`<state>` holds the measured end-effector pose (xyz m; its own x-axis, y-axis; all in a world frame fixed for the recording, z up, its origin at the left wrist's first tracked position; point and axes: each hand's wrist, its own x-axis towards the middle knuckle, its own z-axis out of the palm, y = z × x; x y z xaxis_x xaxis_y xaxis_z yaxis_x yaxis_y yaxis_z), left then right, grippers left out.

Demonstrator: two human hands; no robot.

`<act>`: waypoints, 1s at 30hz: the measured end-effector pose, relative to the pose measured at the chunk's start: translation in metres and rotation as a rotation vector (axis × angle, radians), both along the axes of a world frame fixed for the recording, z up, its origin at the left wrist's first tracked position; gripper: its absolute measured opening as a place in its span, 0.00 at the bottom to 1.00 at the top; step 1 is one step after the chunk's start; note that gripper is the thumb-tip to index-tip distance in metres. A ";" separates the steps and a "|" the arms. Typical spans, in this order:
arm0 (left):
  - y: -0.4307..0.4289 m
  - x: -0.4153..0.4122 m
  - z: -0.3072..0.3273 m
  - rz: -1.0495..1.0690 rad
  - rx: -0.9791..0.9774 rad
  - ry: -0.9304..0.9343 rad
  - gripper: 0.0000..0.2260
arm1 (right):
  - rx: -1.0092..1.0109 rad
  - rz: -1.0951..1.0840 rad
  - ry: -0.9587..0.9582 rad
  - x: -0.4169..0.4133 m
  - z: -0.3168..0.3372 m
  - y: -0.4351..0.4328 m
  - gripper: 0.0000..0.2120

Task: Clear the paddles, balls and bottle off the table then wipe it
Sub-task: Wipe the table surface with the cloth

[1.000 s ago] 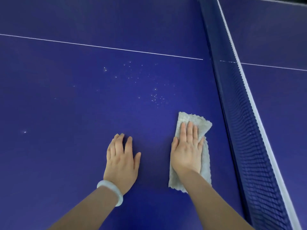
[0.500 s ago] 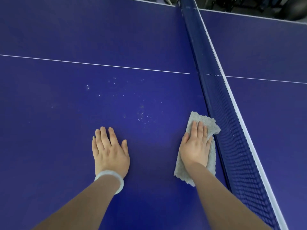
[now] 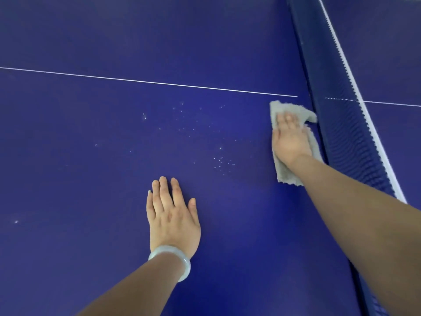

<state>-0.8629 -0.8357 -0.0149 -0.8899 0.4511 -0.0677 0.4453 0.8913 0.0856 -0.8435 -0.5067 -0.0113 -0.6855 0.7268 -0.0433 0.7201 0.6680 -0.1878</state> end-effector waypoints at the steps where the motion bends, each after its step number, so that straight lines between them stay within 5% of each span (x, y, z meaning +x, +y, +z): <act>1: 0.000 0.000 0.001 -0.002 -0.003 -0.002 0.32 | 0.005 0.135 0.007 -0.001 0.001 -0.011 0.25; 5: 0.001 0.000 0.004 -0.004 -0.014 -0.015 0.33 | -0.069 0.407 0.052 0.024 0.003 -0.026 0.24; 11: 0.003 0.000 0.006 0.008 -0.013 -0.031 0.32 | -0.036 0.003 0.042 0.011 0.008 0.047 0.25; 16: 0.003 -0.001 0.005 0.007 -0.020 -0.023 0.32 | -0.059 -0.015 -0.031 -0.047 0.006 0.065 0.25; 24: 0.002 0.000 0.005 0.011 -0.018 -0.024 0.33 | -0.003 0.678 -0.006 -0.033 0.008 -0.021 0.24; 30: 0.002 -0.001 0.006 0.016 -0.019 -0.031 0.31 | -0.035 0.148 0.035 -0.021 0.002 0.017 0.25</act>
